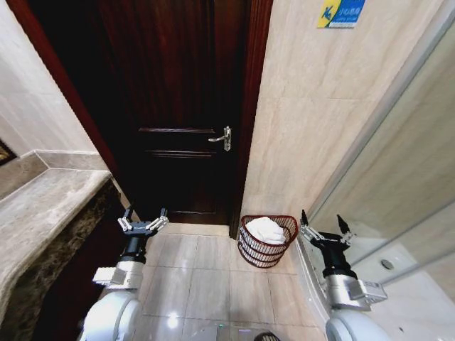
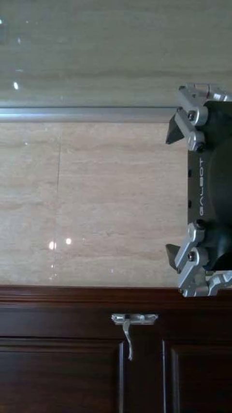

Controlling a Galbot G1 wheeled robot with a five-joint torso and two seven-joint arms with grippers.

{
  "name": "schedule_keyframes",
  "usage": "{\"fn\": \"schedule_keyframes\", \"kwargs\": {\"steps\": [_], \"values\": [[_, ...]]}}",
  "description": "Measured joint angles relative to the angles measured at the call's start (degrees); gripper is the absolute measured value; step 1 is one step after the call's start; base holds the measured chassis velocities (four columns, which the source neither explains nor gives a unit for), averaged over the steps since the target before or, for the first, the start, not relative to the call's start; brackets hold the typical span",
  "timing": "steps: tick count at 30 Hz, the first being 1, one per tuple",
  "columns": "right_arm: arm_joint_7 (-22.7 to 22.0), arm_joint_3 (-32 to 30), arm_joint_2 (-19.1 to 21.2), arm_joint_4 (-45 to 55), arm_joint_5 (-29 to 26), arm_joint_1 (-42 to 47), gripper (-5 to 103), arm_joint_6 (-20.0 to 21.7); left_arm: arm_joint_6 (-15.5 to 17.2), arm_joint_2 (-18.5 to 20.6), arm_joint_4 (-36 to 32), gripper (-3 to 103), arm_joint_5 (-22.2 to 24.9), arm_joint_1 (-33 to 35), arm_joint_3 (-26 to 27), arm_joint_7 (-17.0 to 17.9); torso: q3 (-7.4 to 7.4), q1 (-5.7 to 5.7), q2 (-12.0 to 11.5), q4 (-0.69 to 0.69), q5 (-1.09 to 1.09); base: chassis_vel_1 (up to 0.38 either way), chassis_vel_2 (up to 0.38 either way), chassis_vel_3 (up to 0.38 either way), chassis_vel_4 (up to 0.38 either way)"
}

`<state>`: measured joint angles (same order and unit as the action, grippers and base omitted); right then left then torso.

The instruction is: Discard the used towel into the hamper.

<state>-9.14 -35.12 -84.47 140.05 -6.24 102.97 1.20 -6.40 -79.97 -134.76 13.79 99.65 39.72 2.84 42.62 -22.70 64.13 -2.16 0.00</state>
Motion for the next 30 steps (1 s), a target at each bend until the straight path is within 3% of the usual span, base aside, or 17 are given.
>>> {"fn": "schedule_keyframes", "kwargs": {"steps": [30], "values": [[0.0, 0.0, 0.0, 0.0, 0.0, 0.0, 100, 0.0, 0.0, 0.0, 0.0, 100, 0.0, 0.0, 0.0, 0.0, 0.0, 0.01, -0.01, -0.01, 0.0, 0.063, -0.067, -0.061, 0.06]]}}
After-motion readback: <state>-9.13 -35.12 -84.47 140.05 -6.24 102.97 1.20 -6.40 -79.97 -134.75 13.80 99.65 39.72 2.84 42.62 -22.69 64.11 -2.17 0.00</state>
